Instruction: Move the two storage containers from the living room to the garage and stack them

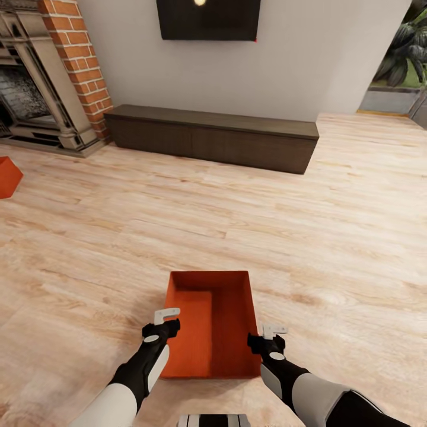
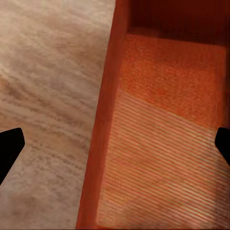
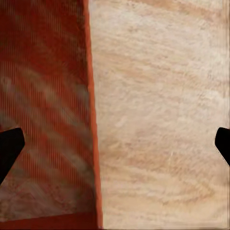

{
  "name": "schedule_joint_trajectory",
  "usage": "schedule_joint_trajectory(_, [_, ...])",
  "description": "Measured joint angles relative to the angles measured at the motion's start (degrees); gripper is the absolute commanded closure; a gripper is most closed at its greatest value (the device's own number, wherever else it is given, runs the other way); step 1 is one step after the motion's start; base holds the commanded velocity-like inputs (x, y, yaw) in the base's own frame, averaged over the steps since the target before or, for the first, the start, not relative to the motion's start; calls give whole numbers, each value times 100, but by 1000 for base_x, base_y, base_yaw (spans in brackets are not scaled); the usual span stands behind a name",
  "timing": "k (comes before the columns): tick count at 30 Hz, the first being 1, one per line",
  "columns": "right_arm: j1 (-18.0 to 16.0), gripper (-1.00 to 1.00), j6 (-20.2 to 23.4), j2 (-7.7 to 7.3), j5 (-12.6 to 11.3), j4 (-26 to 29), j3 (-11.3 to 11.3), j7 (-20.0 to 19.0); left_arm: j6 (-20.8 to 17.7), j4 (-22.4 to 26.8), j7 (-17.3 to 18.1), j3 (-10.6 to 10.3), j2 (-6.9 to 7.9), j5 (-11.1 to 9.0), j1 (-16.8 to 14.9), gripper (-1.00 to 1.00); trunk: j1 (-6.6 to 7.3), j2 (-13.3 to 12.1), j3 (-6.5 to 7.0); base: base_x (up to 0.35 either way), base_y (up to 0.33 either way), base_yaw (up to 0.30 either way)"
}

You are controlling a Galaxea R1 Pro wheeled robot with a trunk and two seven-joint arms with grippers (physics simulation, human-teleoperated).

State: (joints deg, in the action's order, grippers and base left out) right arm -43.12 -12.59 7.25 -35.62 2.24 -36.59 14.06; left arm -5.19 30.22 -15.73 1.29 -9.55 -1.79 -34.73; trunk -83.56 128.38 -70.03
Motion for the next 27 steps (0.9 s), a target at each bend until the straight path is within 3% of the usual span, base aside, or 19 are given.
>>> schedule_joint_trajectory(15, [-1, -100, -9, 3, -28, -2, 3, 7, -42, -37, 6, 10, 67, -25, 1, -100, 0, 0, 0, 0, 0, -27])
schedule_joint_trajectory(20, [-1, -100, -10, 3, -36, -2, 7, 8, -43, -313, 14, 38, 193, -46, 2, -100, 0, 0, 0, 0, 0, 0])
schedule_joint_trajectory(27, [-2, -100, -10, 3, -37, -4, 8, 11, -13, -559, 16, 47, 220, -20, 2, -100, 0, 0, 0, 0, 0, 111])
